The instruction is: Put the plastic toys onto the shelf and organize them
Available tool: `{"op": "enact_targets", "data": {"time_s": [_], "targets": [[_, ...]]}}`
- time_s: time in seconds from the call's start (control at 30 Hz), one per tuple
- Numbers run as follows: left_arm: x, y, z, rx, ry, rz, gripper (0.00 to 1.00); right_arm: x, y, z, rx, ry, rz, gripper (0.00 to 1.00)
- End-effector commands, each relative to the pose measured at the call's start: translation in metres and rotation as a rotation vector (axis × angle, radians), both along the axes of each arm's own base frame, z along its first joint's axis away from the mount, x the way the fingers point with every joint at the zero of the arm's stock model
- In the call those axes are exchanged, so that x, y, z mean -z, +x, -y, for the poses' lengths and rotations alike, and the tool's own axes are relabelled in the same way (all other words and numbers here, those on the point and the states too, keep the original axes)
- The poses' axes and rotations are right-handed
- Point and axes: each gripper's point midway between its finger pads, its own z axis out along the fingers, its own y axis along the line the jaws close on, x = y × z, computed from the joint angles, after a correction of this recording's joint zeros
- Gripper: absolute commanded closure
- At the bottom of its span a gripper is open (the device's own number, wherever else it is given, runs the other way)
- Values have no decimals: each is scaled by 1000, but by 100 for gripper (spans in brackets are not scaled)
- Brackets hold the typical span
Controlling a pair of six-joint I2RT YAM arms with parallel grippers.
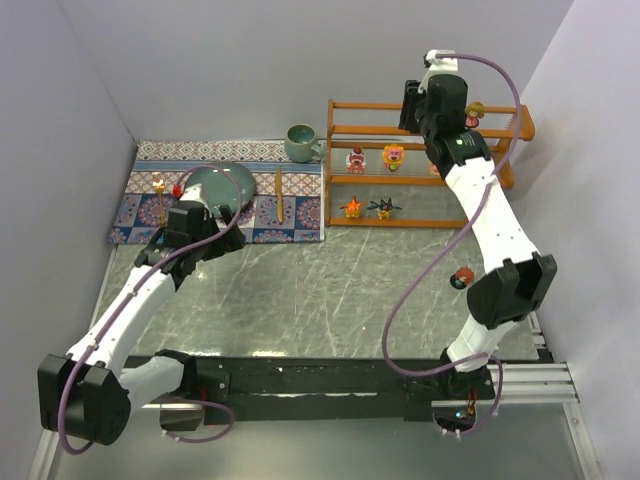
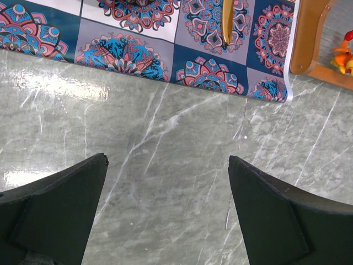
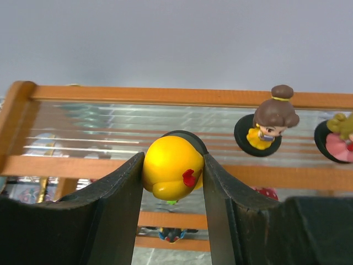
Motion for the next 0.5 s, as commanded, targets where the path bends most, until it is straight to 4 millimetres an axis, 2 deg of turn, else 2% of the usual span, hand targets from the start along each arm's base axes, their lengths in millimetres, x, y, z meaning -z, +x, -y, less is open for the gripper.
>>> {"op": "enact_targets", "data": {"time_s": [0.0, 0.07, 0.27, 0.47], "targets": [[-4, 5, -1, 14, 16, 13, 3, -20, 12, 1, -36, 0, 45, 83], [-3, 5, -1, 14, 19, 11, 3, -14, 19, 1, -35, -1, 34, 83], [1, 6, -2, 11, 29, -1, 3, -12, 33, 6, -37, 15, 33, 83], [3, 6, -3, 6, 34, -10, 3, -13, 41, 0, -59, 35, 34, 83]]}}
